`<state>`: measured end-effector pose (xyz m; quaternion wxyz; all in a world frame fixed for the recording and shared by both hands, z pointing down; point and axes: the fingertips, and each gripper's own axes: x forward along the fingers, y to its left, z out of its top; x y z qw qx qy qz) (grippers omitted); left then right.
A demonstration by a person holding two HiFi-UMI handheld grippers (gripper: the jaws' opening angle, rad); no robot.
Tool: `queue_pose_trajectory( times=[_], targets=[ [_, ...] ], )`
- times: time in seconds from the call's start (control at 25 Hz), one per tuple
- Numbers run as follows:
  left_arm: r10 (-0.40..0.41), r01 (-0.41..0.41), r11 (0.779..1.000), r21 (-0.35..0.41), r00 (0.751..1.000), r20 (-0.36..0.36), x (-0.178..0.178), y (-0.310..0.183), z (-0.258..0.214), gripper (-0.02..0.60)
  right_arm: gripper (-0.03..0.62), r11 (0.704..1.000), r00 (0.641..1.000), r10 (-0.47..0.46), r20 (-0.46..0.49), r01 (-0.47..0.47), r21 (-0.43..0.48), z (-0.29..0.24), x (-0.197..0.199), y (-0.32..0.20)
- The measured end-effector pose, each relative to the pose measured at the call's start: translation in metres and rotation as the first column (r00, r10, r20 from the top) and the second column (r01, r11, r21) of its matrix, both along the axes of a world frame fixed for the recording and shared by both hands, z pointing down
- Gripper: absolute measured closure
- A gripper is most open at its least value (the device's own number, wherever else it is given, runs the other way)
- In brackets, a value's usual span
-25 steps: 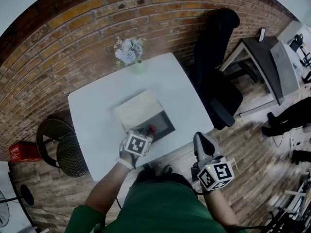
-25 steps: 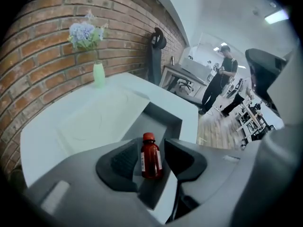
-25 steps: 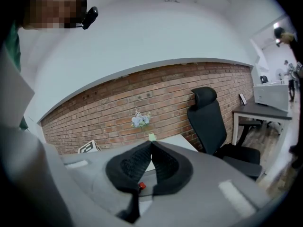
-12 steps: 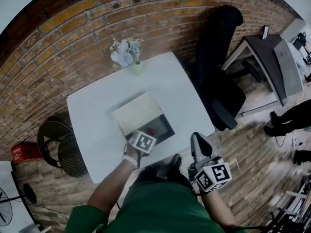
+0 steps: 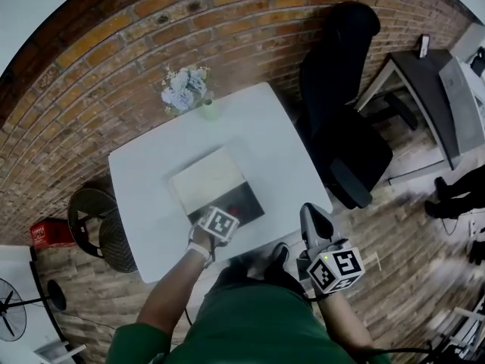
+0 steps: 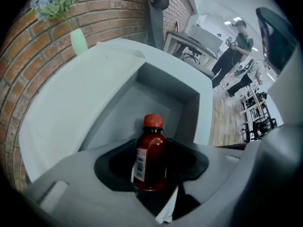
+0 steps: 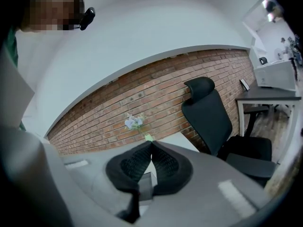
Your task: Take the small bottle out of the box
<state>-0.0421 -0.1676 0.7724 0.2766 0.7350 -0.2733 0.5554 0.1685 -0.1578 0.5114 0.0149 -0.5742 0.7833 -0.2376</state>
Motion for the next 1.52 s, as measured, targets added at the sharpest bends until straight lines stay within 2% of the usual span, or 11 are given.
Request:
queue_pose_trajectory(
  times=[0.16, 0.28, 0.36, 0.48, 0.72, 0.84, 1.0, 1.28, 1.52],
  targets=[
    [0.022, -0.022, 1.0, 0.01, 0.999, 0.023, 0.0, -0.001, 0.0, 0.371, 0.591, 1.0, 1.0, -0.024, 0.006, 0.024, -0.001, 0.002, 0.008, -0.003],
    [0.023, -0.023, 0.999, 0.042, 1.0, 0.008, 0.002, -0.001, -0.004, 0.373, 0.591, 0.999, 0.999, -0.047, 0.001, 0.047, 0.003, 0.0, 0.007, -0.006],
    [0.016, -0.015, 0.998, 0.053, 0.999, -0.029, 0.007, 0.002, -0.011, 0.373, 0.591, 0.998, 0.998, -0.062, -0.006, 0.062, 0.005, -0.002, 0.006, -0.006],
    [0.028, -0.015, 0.992, 0.123, 0.995, -0.101, 0.021, -0.003, -0.026, 0.374, 0.591, 0.997, 0.997, -0.079, -0.016, 0.079, 0.009, -0.004, 0.003, -0.008],
    [-0.043, 0.085, 0.972, 0.219, 0.981, -0.191, 0.019, -0.014, -0.059, 0.374, 0.591, 0.994, 0.994, -0.108, -0.028, 0.108, 0.023, -0.011, -0.008, -0.011],
    [-0.073, 0.149, 0.958, 0.247, 0.954, -0.29, 0.022, -0.019, -0.084, 0.374, 0.591, 0.992, 0.993, -0.118, -0.027, 0.119, 0.032, -0.015, -0.015, -0.013],
    [-0.093, 0.231, 0.929, 0.288, 0.902, -0.423, 0.028, -0.028, -0.13, 0.374, 0.591, 0.99, 0.991, -0.134, -0.027, 0.135, 0.044, -0.02, -0.026, -0.016],
    [-0.08, 0.316, 0.891, 0.326, 0.816, -0.572, 0.027, -0.038, -0.195, 0.374, 0.591, 0.985, 0.988, -0.148, -0.047, 0.152, 0.085, -0.039, -0.042, -0.022],
    [-0.036, 0.359, 0.861, 0.36, 0.75, -0.661, 0.027, -0.044, -0.248, 0.374, 0.591, 0.978, 0.987, -0.151, -0.063, 0.158, 0.135, -0.061, -0.05, -0.03]
  ],
)
